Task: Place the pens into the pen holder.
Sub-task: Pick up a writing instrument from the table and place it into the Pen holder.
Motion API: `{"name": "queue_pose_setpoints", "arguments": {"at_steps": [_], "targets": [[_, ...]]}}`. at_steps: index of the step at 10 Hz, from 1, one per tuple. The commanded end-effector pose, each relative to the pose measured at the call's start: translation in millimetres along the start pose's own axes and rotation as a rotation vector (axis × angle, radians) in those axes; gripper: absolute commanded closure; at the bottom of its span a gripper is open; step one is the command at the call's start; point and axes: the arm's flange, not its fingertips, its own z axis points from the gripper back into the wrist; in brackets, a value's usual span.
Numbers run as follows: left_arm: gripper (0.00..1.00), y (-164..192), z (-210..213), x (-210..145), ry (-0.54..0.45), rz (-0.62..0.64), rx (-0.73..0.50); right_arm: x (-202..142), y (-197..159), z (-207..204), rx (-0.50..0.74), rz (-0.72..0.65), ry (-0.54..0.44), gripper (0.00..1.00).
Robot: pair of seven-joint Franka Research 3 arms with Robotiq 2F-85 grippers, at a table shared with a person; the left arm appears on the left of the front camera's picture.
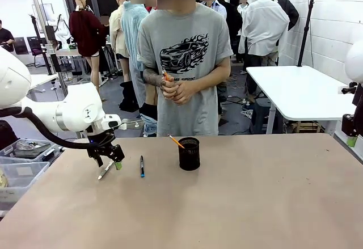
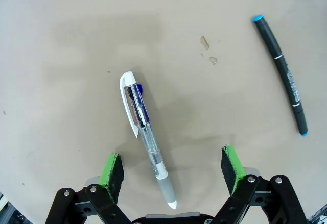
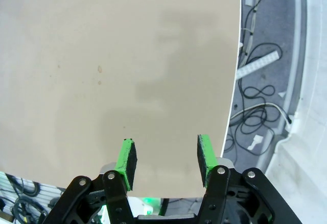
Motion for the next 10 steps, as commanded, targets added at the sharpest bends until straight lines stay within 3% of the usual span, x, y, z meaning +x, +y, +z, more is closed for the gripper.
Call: {"name": "queue_pose_setpoints", "arguments": {"at_steps": [1, 2, 3, 7, 8, 10], "targets": [[0.0, 0.0, -6.9, 4.5, 0.001, 0.014, 0.025, 0.0, -0.3, -0.2, 0.006, 0.0, -0.001, 0.39], [0.0, -0.9, -10.4, 4.9, 0.017, 0.008, 0.033, 0.0, -0.3, -0.2, 0.006, 0.0, -0.001, 0.39], [0.14, -1.5, -10.6, 5.5, 0.008, -0.003, 0.044, 0.0, -0.3, -0.2, 0.006, 0.0, -0.001, 0.39], [0.94, -4.9, -10.3, 6.8, 0.031, -0.014, 0.064, 0.0, -0.3, -0.2, 0.006, 0.0, -0.001, 0.39], [1.0, -6.4, -10.8, 7.3, 0.039, -0.026, 0.08, 0.0, -0.3, -0.2, 0.006, 0.0, -0.001, 0.39], [1.0, -12.0, -19.1, 7.5, 0.064, -0.029, 0.146, 0.0, -0.3, -0.2, 0.006, 0.0, -0.001, 0.39]]}}
